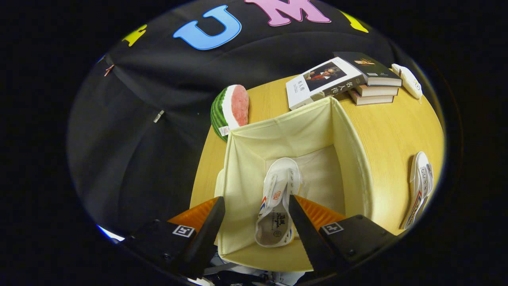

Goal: Open the storage box then place both shoes into the box .Put the left shoe in first, then the right shoe, with the right side of both shoes facing outward in a uniform manner.

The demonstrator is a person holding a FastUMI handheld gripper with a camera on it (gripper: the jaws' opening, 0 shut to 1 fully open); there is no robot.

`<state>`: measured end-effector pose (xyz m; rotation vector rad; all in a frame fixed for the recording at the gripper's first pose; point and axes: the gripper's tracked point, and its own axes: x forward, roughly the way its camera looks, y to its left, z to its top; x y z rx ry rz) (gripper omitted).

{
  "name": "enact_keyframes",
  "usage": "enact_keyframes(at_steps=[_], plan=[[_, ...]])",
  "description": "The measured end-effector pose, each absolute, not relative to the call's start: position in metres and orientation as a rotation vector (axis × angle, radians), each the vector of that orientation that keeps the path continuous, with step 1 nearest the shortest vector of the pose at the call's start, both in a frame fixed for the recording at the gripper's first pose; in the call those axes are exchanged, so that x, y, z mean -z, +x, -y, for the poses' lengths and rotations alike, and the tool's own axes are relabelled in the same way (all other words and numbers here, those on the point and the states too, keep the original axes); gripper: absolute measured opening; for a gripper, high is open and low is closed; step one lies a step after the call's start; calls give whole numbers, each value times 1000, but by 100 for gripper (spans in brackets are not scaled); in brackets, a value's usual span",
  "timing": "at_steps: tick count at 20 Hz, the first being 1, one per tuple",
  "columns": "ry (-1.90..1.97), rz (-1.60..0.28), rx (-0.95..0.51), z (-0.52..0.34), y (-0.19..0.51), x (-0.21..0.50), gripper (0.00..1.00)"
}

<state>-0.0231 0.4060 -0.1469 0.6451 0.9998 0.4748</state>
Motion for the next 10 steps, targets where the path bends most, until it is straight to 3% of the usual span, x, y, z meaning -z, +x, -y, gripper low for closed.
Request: enact_keyframes(at_steps=[10], plan=[[455,-826,-394,-220,-38,158,99]])
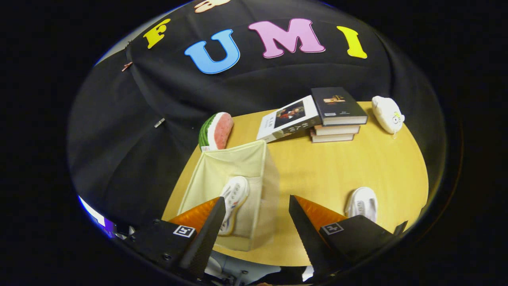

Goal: Open the storage box then place both shoes into the box .Put the left shoe in first, then the right shoe, with the right side of both shoes facing outward in a uniform manner.

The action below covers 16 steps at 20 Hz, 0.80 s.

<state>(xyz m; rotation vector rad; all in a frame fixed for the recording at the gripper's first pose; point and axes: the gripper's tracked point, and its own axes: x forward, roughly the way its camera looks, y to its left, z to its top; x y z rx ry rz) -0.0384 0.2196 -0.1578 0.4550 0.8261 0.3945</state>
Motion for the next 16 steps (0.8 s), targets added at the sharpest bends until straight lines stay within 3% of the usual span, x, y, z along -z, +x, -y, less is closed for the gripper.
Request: enact_keyframes(at_steps=[8,16], plan=[[288,-943,-210,-94,-99,270,99],[212,-1062,-156,-61,-125,354,84]])
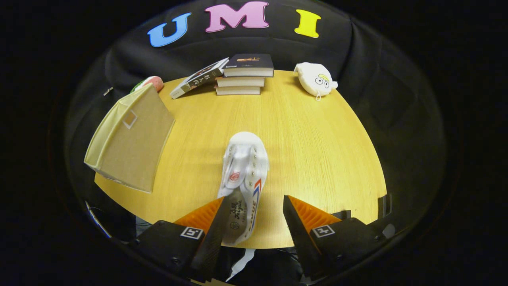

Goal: Open the storage box then place both shoes into the box .Put the left shoe in first, then the right shoe, with the right side of both shoes facing outward in a uniform manner.

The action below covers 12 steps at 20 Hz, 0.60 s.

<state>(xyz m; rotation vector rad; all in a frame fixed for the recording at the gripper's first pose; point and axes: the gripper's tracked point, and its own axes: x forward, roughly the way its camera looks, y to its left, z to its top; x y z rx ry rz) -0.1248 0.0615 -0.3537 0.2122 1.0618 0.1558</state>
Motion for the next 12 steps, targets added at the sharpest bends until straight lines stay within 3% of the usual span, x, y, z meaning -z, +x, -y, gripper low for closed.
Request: enact_keyframes(at_steps=[4,8,12], plan=[[202,-1072,-158,-56,-110,373,72],[264,-1068,-139,-72,-87,384,50],[253,-1060,-35,-59,-81,394,10]])
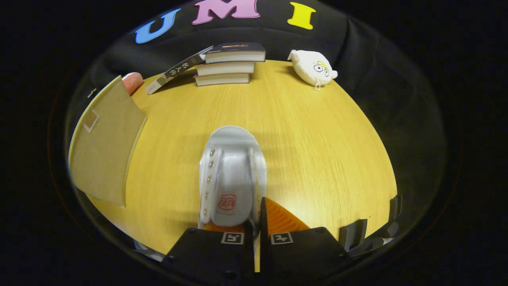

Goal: Open the storage box then place both shoes into the box .Put the left shoe in first, then the right shoe, with the right side of both shoes facing outward in a uniform manner.

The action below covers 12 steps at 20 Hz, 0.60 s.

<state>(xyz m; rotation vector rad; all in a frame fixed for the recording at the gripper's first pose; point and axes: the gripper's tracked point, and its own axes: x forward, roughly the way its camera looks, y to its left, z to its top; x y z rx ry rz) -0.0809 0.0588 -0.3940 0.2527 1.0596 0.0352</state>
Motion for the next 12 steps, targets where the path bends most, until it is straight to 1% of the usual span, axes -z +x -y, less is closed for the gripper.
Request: enact_keyframes(at_steps=[1,3,5,12], plan=[[272,-1056,-44,-60,-80,392,6],[302,-1053,-65,-61,-81,387,5],[336,-1035,-53,-56,-77,376,5],[450,-949,-87,-60,-60,301,5]])
